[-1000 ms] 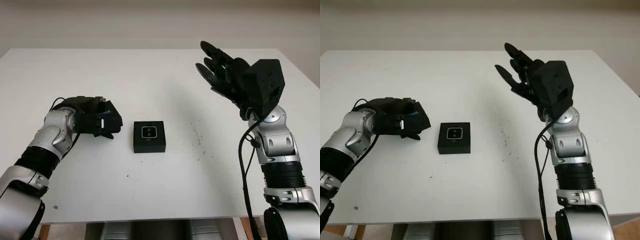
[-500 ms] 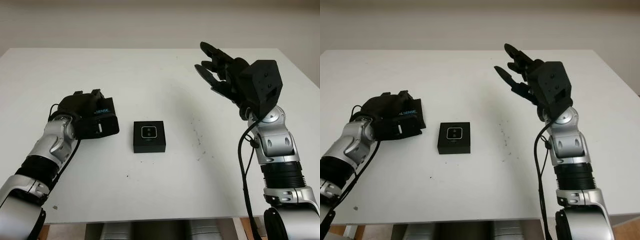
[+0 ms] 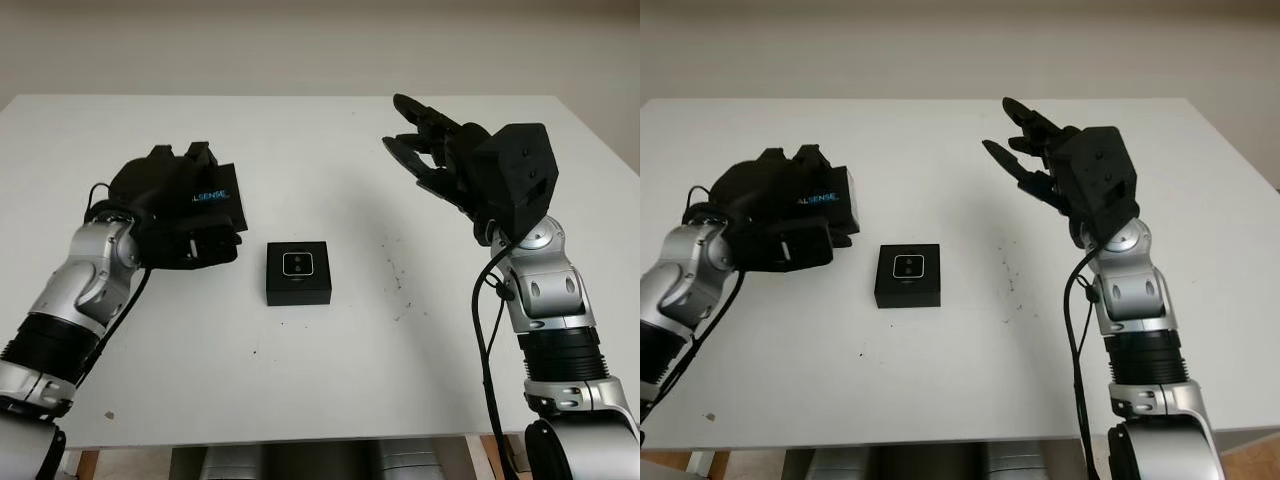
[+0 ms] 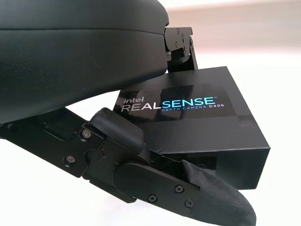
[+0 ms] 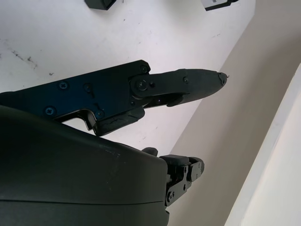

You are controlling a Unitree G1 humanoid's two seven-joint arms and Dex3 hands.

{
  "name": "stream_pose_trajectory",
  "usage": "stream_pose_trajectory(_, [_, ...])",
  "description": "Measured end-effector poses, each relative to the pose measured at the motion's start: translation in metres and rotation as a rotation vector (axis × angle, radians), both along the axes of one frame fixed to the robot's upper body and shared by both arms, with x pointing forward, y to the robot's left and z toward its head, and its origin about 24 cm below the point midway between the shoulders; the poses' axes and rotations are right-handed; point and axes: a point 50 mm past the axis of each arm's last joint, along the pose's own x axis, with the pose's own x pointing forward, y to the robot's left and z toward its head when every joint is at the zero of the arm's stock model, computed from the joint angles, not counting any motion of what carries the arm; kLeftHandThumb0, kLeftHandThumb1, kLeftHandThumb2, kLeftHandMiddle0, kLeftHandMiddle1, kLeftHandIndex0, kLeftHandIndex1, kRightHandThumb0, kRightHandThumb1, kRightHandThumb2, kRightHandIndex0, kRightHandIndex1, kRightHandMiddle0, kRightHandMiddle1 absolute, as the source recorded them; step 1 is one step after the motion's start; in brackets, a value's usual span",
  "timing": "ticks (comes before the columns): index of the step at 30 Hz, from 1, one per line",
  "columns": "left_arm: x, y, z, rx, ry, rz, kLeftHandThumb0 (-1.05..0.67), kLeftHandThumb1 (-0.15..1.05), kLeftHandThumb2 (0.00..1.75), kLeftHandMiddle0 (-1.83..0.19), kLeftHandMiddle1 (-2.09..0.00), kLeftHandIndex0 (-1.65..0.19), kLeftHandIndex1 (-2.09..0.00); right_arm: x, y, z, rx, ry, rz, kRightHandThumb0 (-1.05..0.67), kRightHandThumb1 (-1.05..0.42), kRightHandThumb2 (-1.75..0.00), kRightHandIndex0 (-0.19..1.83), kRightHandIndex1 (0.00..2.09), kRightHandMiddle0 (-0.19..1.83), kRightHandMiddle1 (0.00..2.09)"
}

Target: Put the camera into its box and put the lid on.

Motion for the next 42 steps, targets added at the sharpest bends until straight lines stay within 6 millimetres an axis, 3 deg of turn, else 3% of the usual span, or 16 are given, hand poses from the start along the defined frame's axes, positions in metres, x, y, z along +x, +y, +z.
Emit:
stream_pose_trajectory(4, [-0.01, -0.012, 0.022, -0.079, 0.033, -0.073, -0.31, 1.05, 0.31, -0.59, -2.09, -0.26, -2.09, 0.0, 0.003, -0.002, 0.006, 0.005, 0.007, -0.66, -1.05, -0.25, -0.05, 0.47, 0.15, 0.05])
stream_pose_trajectory(8, [-0.016, -0.02, 0.028, -0.13, 0.146, -0.104, -0.34, 1.05, 0.3, -0.42, -2.07, -0.21, -2.06, 0.0, 0.004, -0.003, 0.008, 0.005, 0.004, -0.65, -1.05, -0.25, -0.12, 0.62, 0.16, 0.05])
stream_pose_trajectory(9, [-0.017, -0.023, 0.03, -0.138, 0.16, -0.112, -0.34, 1.05, 0.29, -0.48, -2.08, -0.27, -2.08, 0.0, 0.004, -0.003, 0.009, 0.005, 0.006, -0.65, -1.05, -0.25, -0.15, 0.8, 0.16, 0.05])
stream_pose_trajectory(11, [-0.018, -0.029, 0.034, -0.147, 0.168, -0.123, -0.33, 1.05, 0.28, -0.6, -2.09, -0.36, -2.09, 0.0, 0.006, -0.003, 0.015, 0.005, 0.007, -0.66, -1.05, -0.27, -0.16, 0.66, 0.16, 0.05])
stream_pose_trajectory(12, [-0.019, -0.032, 0.035, -0.155, 0.173, -0.13, -0.31, 1.05, 0.29, -0.68, -2.09, -0.4, -2.09, 0.0, 0.006, -0.003, 0.018, 0.0, 0.008, -0.66, -1.05, -0.31, -0.17, 0.91, 0.15, 0.05])
stream_pose_trajectory(13, [-0.019, -0.036, 0.034, -0.163, 0.183, -0.14, -0.31, 1.05, 0.29, -0.71, -2.09, -0.42, -2.09, 0.0, 0.007, -0.003, 0.02, -0.008, 0.01, -0.66, -1.05, -0.32, -0.18, 1.03, 0.15, 0.05])
stream_pose_trajectory(16, [-0.018, -0.047, 0.028, -0.19, 0.209, -0.163, -0.31, 1.05, 0.28, -0.67, -2.09, -0.34, -1.99, 0.0, 0.011, -0.002, 0.055, -0.028, 0.037, -0.65, -1.05, -0.44, -0.19, 0.51, 0.08, 0.02])
stream_pose_trajectory(19, [-0.017, -0.054, 0.024, -0.203, 0.22, -0.177, -0.32, 1.05, 0.32, -0.65, -2.09, -0.37, -2.05, 0.0, 0.015, -0.003, 0.086, -0.024, 0.057, -0.65, -1.05, -0.54, -0.19, 0.23, -0.05, 0.01])
stream_pose_trajectory(23, [-0.017, -0.059, 0.018, -0.194, 0.24, -0.177, -0.32, 1.05, 0.33, -0.5, -2.09, -0.28, -2.0, -0.001, 0.017, -0.005, 0.124, -0.025, 0.075, -0.66, -1.05, -0.58, -0.19, 0.14, -0.11, 0.0])
stream_pose_trajectory(27, [-0.017, -0.063, 0.01, -0.195, 0.256, -0.183, -0.3, 1.05, 0.31, -0.69, -2.09, -0.25, -2.05, -0.002, 0.018, -0.006, 0.141, -0.025, 0.084, -0.66, -1.05, -0.57, -0.17, 0.14, -0.11, 0.01])
stream_pose_trajectory(42, [-0.021, -0.061, -0.012, -0.171, 0.282, -0.153, -0.29, 1.05, 0.3, -0.55, -2.09, -0.2, -2.01, -0.002, 0.018, -0.006, 0.147, -0.025, 0.08, -0.67, -1.05, -0.54, -0.12, 0.12, -0.07, 0.03])
